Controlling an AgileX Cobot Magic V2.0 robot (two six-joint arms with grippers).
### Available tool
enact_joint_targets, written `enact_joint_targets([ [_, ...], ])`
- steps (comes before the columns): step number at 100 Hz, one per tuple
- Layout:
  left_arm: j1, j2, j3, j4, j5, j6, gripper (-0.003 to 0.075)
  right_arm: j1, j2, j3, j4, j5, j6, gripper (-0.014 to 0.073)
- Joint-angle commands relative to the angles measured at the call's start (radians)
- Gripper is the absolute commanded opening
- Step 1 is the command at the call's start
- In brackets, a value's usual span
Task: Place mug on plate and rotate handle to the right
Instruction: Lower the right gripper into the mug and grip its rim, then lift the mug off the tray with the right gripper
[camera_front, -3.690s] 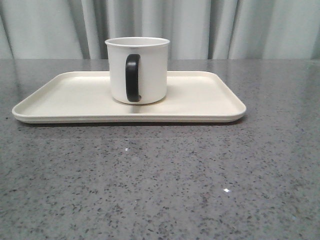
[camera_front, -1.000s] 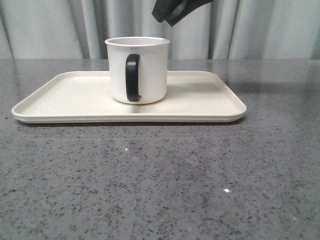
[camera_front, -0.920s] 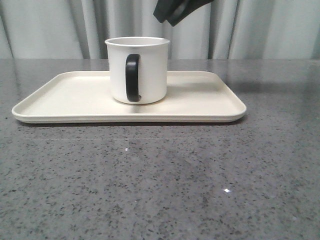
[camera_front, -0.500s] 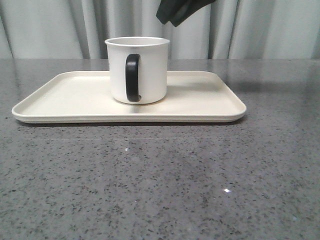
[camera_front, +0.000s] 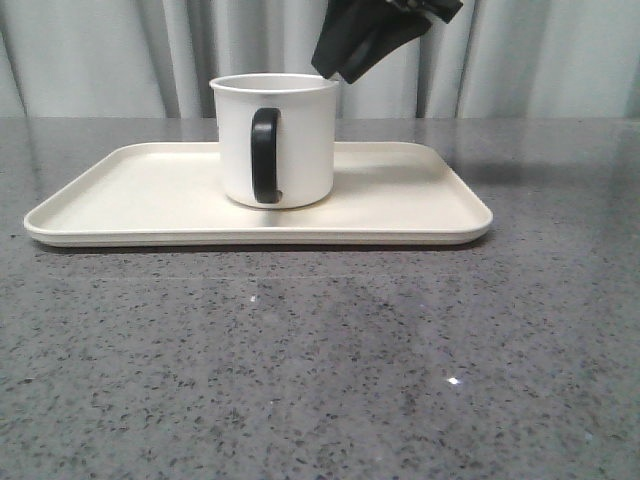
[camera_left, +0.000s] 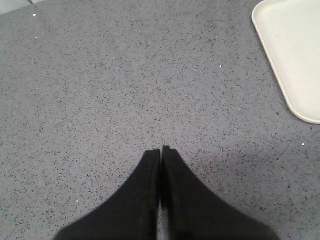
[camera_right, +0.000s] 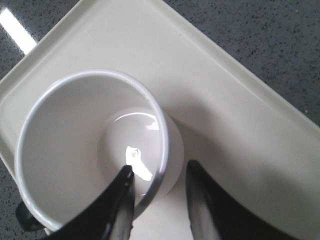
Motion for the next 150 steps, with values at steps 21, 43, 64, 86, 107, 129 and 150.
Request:
enact_joint_targets([
  [21,0.004,0.0,-0.023,0.013,-0.048,-0.01,-0.002,-0.001,0.0,-0.029,0.056,0.027,0.007,0.0278],
  [43,0.004,0.0,-0.023,0.013,-0.049,-0.01,-0.002,0.001,0.012,-0.029,0.073,0.031,0.007,0.0269],
  [64,0.004,0.0,-0.023,0.013,-0.051,-0.01,-0.002,0.001,0.016,-0.029,0.073,0.047,0.008,-0.0126],
  [86,0.004,0.0,-0.023,0.013,-0.051,-0.01,-0.002,0.001,0.016,-0.052,0.101,0.054,0.007,-0.0111],
  [107,0.004,0.0,-0.023,0.013,-0.048,-0.01,-0.002,0.001,0.016,-0.275,0.101,0.15,-0.059,-0.0111],
  [129,0.004,0.0,-0.023,0.013,-0.048,-0.01,-0.002,0.001,0.016,-0.533,0.061,0.239,-0.127,-0.0111],
  [150,0.004,0.0,-0.023,0.013,-0.048,-0.01,-0.002,0.011,0.018,-0.548,0.061,0.269,-0.334,-0.0111],
])
